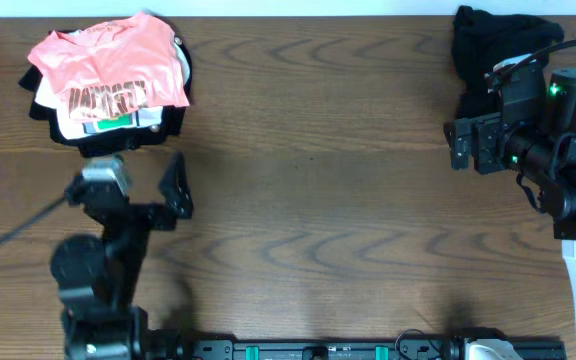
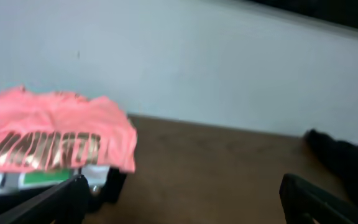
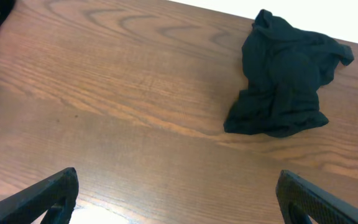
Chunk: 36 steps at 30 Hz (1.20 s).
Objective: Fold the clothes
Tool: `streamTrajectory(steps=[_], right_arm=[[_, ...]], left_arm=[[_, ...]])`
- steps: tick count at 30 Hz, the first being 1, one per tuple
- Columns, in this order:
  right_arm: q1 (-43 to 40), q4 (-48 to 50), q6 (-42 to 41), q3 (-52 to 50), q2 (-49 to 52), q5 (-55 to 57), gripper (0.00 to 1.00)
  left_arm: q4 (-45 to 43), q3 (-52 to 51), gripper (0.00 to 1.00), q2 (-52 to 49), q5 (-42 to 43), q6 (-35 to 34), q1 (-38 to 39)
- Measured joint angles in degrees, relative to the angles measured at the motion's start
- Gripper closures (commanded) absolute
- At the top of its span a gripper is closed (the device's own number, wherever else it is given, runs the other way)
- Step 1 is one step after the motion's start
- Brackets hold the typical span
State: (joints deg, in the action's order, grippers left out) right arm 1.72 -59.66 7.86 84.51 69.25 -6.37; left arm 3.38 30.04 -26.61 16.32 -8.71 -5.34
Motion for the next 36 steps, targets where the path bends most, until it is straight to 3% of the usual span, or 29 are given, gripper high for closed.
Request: streamTrajectory(steps=[8,17,36], right_arm=[[0.00,-0.09,0.04,0.02,0.00,0.02,0.01],[0.00,-0.11,0.11,0.02,0.00,0.02,0.01],[0.00,-0.13,0.13,0.02,0.00,0.02,0.01]], left_arm=[[-4.15,-15.87,0.02,12.72,-0.22,-0.02,0.00],[-7.15,-26.25,0.02,25.31,-0.24,0.00,0.00],[-2.95,-28.94,0.02,25.99,-1.73,0.00,0.00]])
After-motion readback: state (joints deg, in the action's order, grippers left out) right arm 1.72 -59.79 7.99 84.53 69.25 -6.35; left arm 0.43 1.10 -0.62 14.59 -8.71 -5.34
